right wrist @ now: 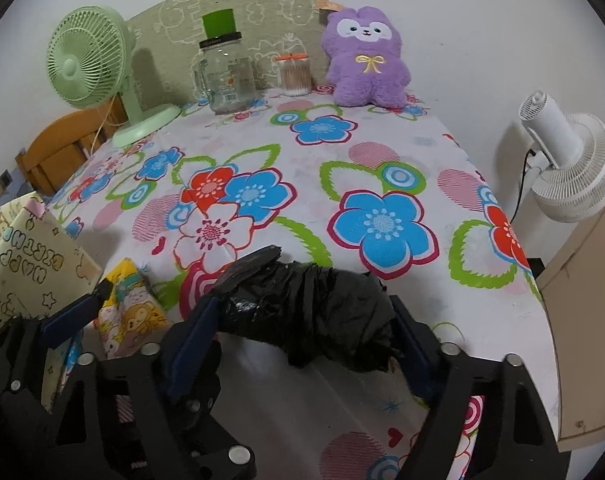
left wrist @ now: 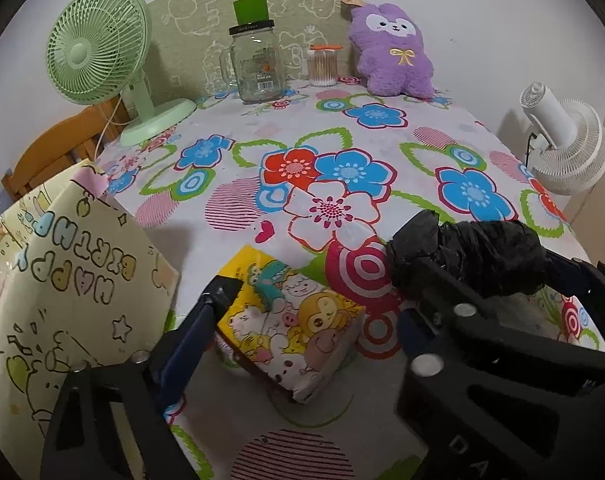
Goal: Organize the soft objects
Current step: 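Grasp the yellow cartoon pack with the left tool while the right tool grasps the black bag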
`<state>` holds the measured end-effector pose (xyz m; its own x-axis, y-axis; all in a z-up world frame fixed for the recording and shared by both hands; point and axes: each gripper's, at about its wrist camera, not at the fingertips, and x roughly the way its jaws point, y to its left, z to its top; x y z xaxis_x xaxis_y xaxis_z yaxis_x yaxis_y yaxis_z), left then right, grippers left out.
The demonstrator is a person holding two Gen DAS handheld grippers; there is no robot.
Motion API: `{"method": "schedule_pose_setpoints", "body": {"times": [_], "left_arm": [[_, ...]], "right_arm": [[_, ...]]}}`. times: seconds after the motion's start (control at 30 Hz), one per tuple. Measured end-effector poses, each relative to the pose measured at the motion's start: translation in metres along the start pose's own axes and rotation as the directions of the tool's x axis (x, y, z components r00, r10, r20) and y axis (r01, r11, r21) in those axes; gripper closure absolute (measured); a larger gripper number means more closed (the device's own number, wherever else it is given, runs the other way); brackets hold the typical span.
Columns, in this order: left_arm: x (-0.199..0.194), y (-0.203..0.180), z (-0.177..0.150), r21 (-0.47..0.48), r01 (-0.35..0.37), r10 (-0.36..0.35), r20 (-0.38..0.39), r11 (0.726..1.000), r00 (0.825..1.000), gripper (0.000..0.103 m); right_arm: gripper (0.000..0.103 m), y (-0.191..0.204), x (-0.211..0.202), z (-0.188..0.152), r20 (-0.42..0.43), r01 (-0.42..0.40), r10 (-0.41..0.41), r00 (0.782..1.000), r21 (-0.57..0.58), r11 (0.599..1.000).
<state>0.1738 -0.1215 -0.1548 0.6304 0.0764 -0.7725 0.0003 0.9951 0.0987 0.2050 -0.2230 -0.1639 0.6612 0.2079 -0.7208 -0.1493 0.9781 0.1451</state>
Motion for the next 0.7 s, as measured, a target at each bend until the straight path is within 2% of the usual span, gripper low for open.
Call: {"method": "schedule_pose_setpoints", "body": {"times": [0.1, 0.13, 0.3, 0.53, 0.57, 0.6, 0.7], "left_arm": [[-0.001, 0.001, -0.001, 0.008, -0.007, 0.007, 0.006, 1.000, 1.000, 0.021], [-0.002, 0.001, -0.001, 0.008, -0.011, 0.011, 0.008, 1.000, 1.000, 0.027], [-0.004, 0.004, -0.003, 0.015, 0.003, -0.003, 0.008, 1.000, 1.000, 0.031], [-0.013, 0.003, -0.005, 0.035, 0.027, -0.027, 0.023, 0.999, 0.999, 0.045], [-0.014, 0.003, -0.006, 0.041, 0.023, -0.024, 0.026, 0.999, 0.999, 0.047], [-0.015, 0.003, -0.007, 0.041, 0.027, -0.028, 0.027, 0.999, 0.999, 0.048], [-0.020, 0.003, -0.009, 0.050, 0.036, -0.038, 0.033, 0.998, 0.999, 0.054]], "right_arm": [[0.035, 0.002, -0.002, -0.001, -0.006, 0.000, 0.000, 1.000, -0.013, 1.000], [0.039, 0.003, -0.003, -0.002, -0.007, -0.003, 0.003, 1.000, -0.015, 1.000], [0.054, 0.008, -0.010, -0.002, 0.000, -0.020, 0.020, 1.000, -0.032, 0.999], [0.070, 0.011, -0.021, -0.007, -0.004, -0.059, 0.058, 0.998, -0.028, 0.998], [0.074, 0.011, -0.022, -0.008, -0.005, -0.062, 0.062, 0.998, -0.023, 0.998], [0.082, 0.011, -0.023, -0.009, -0.005, -0.061, 0.061, 0.998, -0.020, 0.998], [0.082, 0.011, -0.026, -0.012, -0.007, -0.076, 0.076, 0.997, -0.002, 0.997]]}}
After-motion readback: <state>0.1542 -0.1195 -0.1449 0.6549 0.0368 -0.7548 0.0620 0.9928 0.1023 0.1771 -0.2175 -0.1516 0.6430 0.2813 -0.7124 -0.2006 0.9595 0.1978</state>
